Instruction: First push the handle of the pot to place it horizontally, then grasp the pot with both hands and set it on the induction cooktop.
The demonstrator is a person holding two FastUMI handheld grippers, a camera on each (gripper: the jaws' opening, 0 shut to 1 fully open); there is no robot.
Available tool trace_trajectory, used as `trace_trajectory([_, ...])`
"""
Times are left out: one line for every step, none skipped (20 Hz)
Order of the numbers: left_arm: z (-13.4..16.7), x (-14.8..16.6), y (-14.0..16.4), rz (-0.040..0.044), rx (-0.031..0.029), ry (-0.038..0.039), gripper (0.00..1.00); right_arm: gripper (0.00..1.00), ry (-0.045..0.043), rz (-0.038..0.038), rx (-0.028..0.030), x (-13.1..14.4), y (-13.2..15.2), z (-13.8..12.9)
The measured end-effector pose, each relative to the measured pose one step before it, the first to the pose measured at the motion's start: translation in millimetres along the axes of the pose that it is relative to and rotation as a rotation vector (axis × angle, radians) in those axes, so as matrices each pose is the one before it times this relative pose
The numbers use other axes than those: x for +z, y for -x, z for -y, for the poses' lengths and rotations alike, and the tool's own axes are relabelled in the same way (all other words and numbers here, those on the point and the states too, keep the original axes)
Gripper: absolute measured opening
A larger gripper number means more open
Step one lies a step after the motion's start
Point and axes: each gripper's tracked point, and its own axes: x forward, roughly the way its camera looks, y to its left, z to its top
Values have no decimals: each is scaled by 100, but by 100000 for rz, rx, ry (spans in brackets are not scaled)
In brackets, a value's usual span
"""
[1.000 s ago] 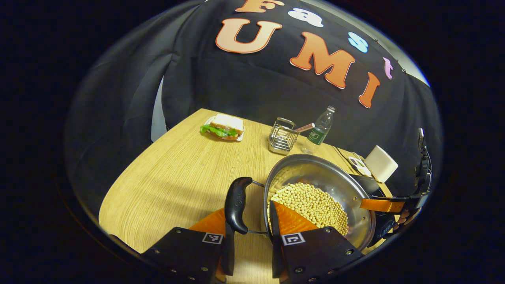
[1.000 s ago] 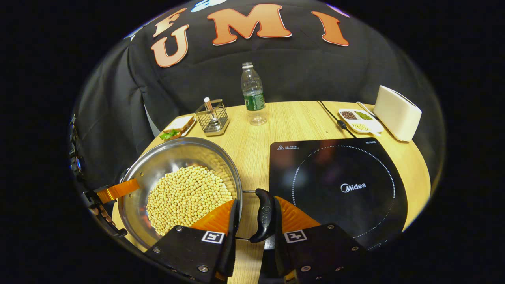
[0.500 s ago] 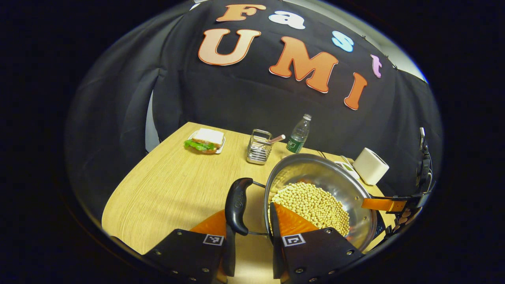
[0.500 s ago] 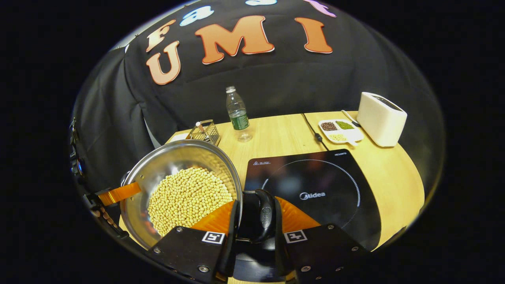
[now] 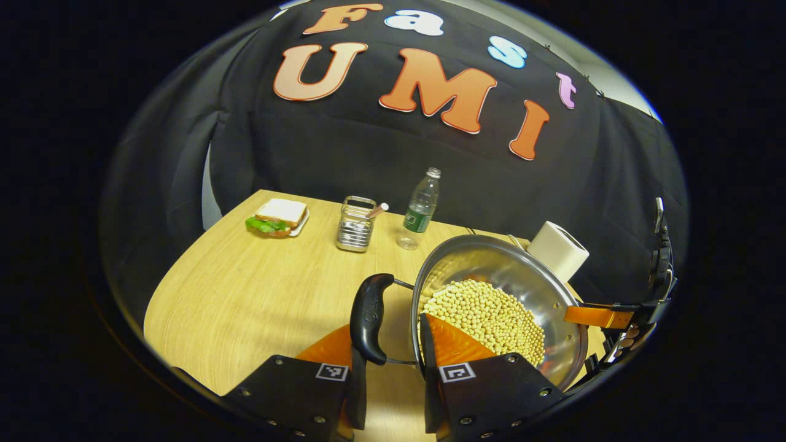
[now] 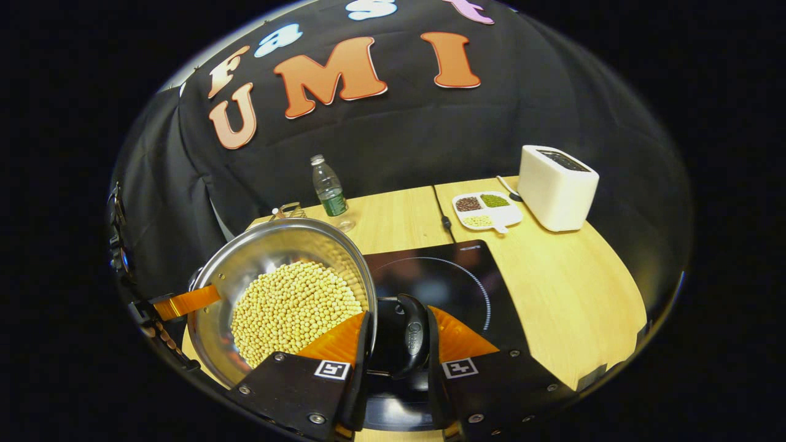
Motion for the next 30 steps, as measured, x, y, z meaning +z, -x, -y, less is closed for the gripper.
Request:
trace_trajectory([691, -148, -152, -535, -644, -180, 38, 40, -584, 433, -615, 128, 129, 773])
trace_trajectory([805, -61, -244, -413, -751, -138, 38, 40, -467, 334, -616, -7, 195, 715])
trace_trajectory([804, -59, -211, -418, -634, -203, 39, 40, -474, 180, -652, 182, 206, 729])
trace_trajectory([827, -47, -269, -411, -625, -352, 39, 40, -333, -109, -661, 36, 63, 641])
trace_trajectory([696, -237, -143, -462, -442, -317, 39, 40, -559, 54, -539, 62, 105, 694])
trace_trajectory([586, -253, -86, -433, 61, 442, 39, 40, -548, 110, -382, -115, 143, 752])
trace_trajectory([685, -96, -307, -898, -800, -366, 38, 40, -718, -579, -554, -140, 178, 743])
trace_trajectory([768, 141, -263, 160, -704, -229, 39, 40, -766, -422, -612, -67, -24, 825])
trace_trajectory([877, -148, -298, -173, -744, -104, 39, 40, -463, -267, -681, -34, 42, 592])
trace_trajectory([731, -222, -409, -596, -772, -122, 38, 40, -463, -86, -809, -3, 262, 773])
trace_trajectory([470, -98, -225, -590, -718, 1, 37, 40, -289, 100, -825, 218, 26, 620])
trace_trajectory([738, -244, -335, -515, -633, -111, 38, 40, -283, 260, -779, 98, 127, 658])
trace_trajectory([736, -276, -438, -464, -545, -175, 39, 40, -374, 304, -668, 152, -86, 640])
trace_trajectory([587, -233, -321, -495, -424, -230, 39, 40, -511, 97, -562, 64, -9, 571])
trace_trajectory([492, -103, -433, -614, -343, -313, 39, 40, -659, -239, -427, 58, -141, 563])
trace_trajectory([400, -142, -304, -761, -209, -470, 39, 40, -577, -697, -296, -217, -50, 547])
trace_trajectory([435, -209, -440, -737, -204, -289, 39, 40, -554, -862, -264, -236, -171, 380])
trace_trajectory([322, -259, -214, -887, -25, -101, 39, 40, -588, -915, -186, -256, -141, 498])
trace_trajectory([253, -181, -472, -857, 10, -77, 39, 40, -657, -960, -188, -200, -268, 442])
trace_trajectory([96, -158, -453, -920, 88, -86, 39, 40, -589, -913, -178, -9, -495, 34])
trace_trajectory([109, -128, -751, -928, 122, -112, 39, 40, -360, -809, -104, 21, -495, -15])
trace_trajectory([94, -158, -294, -643, 78, 78, 39, 40, -443, -490, -104, -71, -358, 21])
trace_trajectory([93, -106, -283, -529, 174, -89, 39, 37, -261, -358, 36, 11, -225, 19])
trace_trajectory([82, -20, -67, -484, 161, -284, 39, 40, -177, -305, 137, -120, -100, 254])
trace_trajectory([15, -102, -167, -370, 140, -166, 39, 40, -150, -141, 106, 46, -163, 157])
trace_trajectory([15, -21, -82, -508, 137, -86, 39, 40, -220, -412, 117, -83, 83, 168])
trace_trajectory([20, -109, -200, -530, 195, 12, 39, 40, -339, -377, 128, 39, -254, 45])
trace_trajectory([-87, 1, -172, -447, 256, 282, 39, 40, -258, -510, 145, -75, -116, 107])
trace_trajectory([-62, -25, -245, -612, 370, 283, 39, 40, -86, -496, 166, 33, -251, -73])
trace_trajectory([-93, -23, 18, -247, -32, 403, 39, 40, -157, 703, 55, 256, -9, -75])
